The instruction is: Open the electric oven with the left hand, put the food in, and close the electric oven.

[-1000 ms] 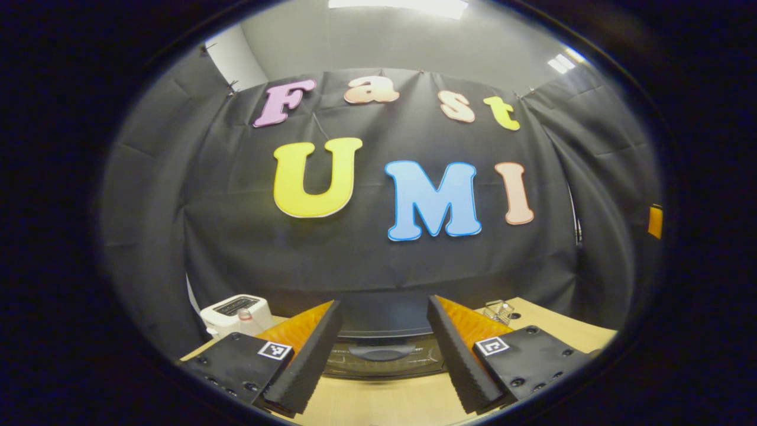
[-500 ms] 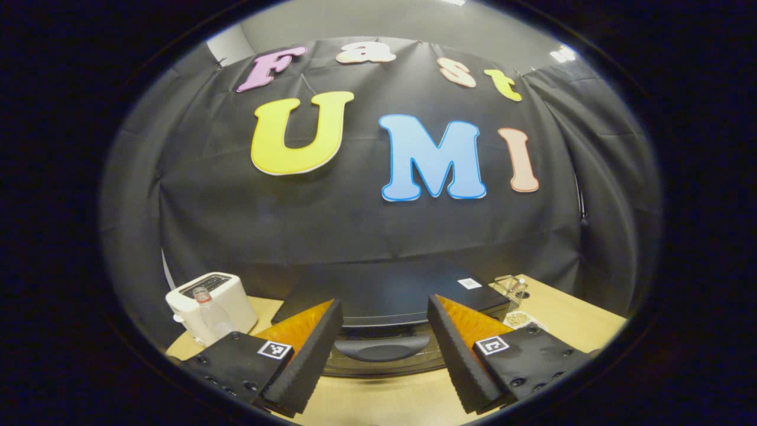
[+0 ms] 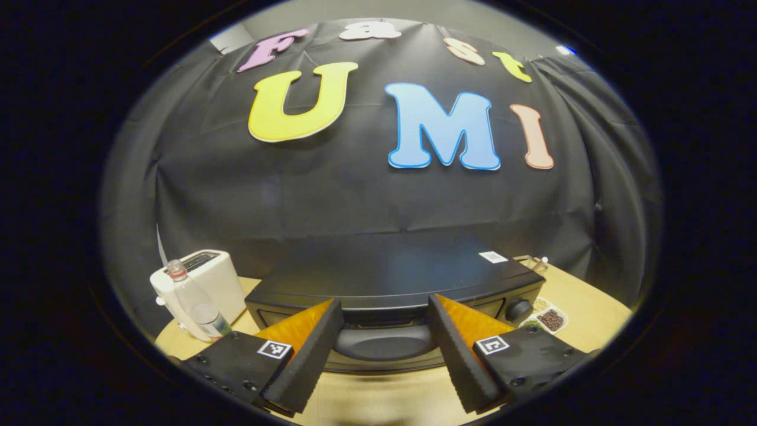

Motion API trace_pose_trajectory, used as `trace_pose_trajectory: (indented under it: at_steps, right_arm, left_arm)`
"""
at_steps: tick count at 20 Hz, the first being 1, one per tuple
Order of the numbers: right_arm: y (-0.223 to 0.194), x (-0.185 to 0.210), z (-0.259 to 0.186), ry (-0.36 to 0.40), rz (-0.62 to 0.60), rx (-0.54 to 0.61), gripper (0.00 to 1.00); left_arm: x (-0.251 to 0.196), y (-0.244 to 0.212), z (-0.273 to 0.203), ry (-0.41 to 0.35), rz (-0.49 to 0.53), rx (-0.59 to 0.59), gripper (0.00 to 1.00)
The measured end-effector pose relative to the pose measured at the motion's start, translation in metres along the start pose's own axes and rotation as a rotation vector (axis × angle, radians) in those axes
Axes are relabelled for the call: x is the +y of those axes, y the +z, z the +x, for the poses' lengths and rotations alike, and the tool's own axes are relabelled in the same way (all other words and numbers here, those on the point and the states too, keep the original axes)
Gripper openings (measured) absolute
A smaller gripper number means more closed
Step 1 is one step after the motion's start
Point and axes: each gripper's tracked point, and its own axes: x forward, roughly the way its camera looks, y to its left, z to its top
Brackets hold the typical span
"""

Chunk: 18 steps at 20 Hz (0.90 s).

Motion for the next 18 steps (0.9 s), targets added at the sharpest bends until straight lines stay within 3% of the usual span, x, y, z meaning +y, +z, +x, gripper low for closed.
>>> trace_pose_trajectory:
  at_steps: [2, 18]
  right_arm:
    - [0.001, 0.0, -0.001, 0.003, 0.002, 0.002, 0.97]
    - [0.002, -0.002, -0.016, 0.091, 0.027, -0.007, 0.97]
  left_arm:
    - [-0.001, 0.002, 0.001, 0.005, 0.022, -0.022, 1.0]
    - [-0.008, -0.045, -0.064, 0.026, 0.02, 0.038, 0.97]
